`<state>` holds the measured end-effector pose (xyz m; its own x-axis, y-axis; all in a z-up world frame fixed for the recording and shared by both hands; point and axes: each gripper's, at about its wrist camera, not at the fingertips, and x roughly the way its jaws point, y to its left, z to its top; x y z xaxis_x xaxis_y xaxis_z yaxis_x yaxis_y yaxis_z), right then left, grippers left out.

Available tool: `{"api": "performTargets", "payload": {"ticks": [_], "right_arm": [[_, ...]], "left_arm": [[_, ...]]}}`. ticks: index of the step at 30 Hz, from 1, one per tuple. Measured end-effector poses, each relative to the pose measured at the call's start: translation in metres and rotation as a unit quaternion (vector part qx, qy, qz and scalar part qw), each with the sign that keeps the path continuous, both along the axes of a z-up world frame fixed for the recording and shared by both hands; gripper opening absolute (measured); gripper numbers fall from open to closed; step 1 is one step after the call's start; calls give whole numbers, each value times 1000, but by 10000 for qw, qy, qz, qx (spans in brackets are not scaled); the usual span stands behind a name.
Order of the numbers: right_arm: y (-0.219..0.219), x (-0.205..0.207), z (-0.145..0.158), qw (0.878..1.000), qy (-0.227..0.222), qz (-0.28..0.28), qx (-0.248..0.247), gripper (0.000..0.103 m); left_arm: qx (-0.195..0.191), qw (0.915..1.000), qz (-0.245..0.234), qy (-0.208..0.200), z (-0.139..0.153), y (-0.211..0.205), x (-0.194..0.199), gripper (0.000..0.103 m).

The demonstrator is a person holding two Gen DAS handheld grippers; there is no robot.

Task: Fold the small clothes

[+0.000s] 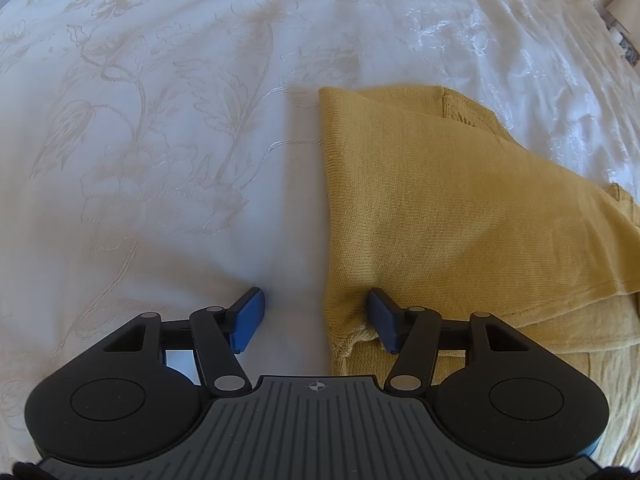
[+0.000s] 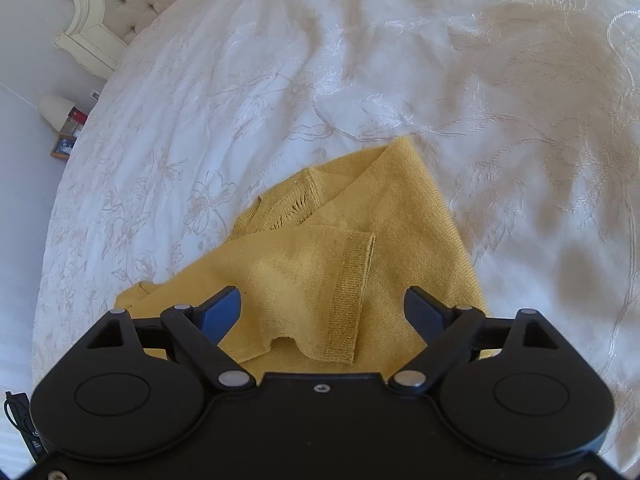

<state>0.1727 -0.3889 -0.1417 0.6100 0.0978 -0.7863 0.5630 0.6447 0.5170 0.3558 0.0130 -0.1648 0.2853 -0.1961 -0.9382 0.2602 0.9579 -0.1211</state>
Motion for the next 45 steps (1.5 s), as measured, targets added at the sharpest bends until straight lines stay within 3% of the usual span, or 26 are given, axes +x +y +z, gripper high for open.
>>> {"api": "performTargets", "payload": {"ticks": [1, 3, 4, 8, 10, 11, 12, 14, 19, 22, 24, 25, 27, 29, 38, 41, 45], "right_arm": [[-1, 2, -1, 10000, 10, -4, 15, 88], [-3, 8, -7, 9998, 118, 79, 126, 66], [-4, 11, -11, 9996, 188, 113, 169, 61], [-2, 18, -28, 9988, 421, 108, 217, 56], [0, 21, -32, 9985, 501, 134, 198, 45], [1, 22, -32, 9982, 533, 210, 159, 20], [2, 24, -30, 9979, 545, 332, 136, 13], [1, 25, -19, 9968, 549, 578, -13, 13], [-10, 25, 13, 9863, 699, 1180, -920, 13], [-18, 29, -1, 9808, 962, 1263, -1133, 23], [-21, 31, -12, 9769, 1220, 1191, -1286, 25], [-21, 30, -14, 9765, 1254, 1145, -1326, 31], [-21, 25, -11, 9789, 1167, 1023, -1329, 57], [-14, 19, -4, 9803, 1020, 997, -1366, 71], [35, 17, 11, 9741, 532, 1409, -1688, 95], [48, 21, 15, 9730, 347, 1484, -1730, 103], [64, 27, 17, 9707, 158, 1686, -1704, 103]], "left_arm": [[-3, 10000, -6, -7, -1, 0, 0, 57], [-1, 10000, -14, -20, -1, 0, 0, 57], [0, 10000, -16, -22, -1, 0, 0, 57], [3, 10000, -23, -8, 0, 0, -1, 57], [3, 10000, -38, -2, 0, 0, 0, 57], [-2, 10000, -45, -3, 0, 0, 0, 57], [-9, 10000, -54, 0, 0, 0, 0, 57], [-21, 10000, -69, 15, 1, 1, 1, 57], [5, 9999, -143, 22, 1, -1, 3, 58], [5, 9999, -152, 8, 1, -2, 2, 58], [-2, 9999, -142, 19, 2, -2, 2, 58], [-5, 9999, -141, 23, 2, -2, 3, 58], [-10, 9999, -154, 17, 2, -2, 3, 59], [-22, 9999, -169, -10, 2, -2, 2, 60], [-108, 9966, -478, -663, 40, -20, -20, 60], [-245, 9950, -678, -690, 48, -36, -23, 63], [-361, 9936, -887, -590, 42, -58, -23, 63]]}}
